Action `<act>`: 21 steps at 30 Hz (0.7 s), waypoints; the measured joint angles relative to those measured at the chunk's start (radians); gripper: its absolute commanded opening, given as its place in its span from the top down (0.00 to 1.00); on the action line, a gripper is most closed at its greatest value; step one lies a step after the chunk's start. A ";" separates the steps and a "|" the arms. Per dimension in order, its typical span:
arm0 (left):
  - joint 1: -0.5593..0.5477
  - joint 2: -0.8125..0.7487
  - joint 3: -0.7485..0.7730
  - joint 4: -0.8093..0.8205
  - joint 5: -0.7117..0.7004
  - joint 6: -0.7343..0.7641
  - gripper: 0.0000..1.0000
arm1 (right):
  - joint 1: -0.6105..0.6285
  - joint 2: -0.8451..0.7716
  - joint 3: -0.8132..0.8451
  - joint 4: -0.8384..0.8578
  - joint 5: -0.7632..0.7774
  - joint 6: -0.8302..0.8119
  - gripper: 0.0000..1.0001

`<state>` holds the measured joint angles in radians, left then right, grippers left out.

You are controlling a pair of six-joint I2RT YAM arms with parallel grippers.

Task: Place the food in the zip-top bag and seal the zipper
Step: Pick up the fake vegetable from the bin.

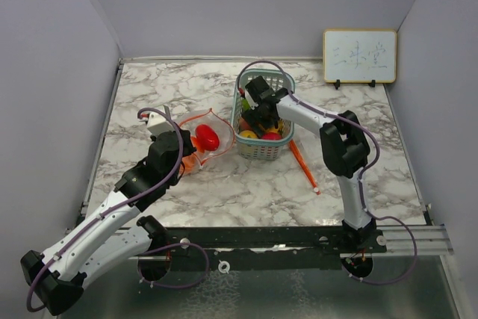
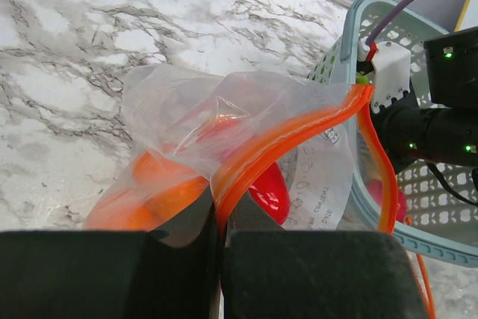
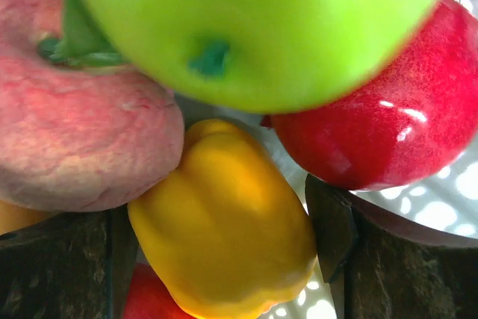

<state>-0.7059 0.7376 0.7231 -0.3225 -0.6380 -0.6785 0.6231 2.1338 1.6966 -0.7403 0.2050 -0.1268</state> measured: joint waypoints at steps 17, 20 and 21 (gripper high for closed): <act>0.000 0.004 0.000 -0.001 -0.001 -0.004 1.00 | -0.001 -0.141 -0.010 0.018 -0.085 0.085 0.94; 0.000 0.004 0.000 -0.001 -0.001 -0.007 1.00 | 0.000 -0.269 -0.026 0.071 -0.143 0.105 0.94; 0.000 0.005 0.000 -0.001 -0.001 -0.008 1.00 | 0.000 -0.326 -0.032 0.096 -0.175 0.113 0.94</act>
<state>-0.7059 0.7425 0.7231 -0.3233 -0.6388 -0.6861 0.6228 1.8076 1.6650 -0.6445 0.0299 -0.0139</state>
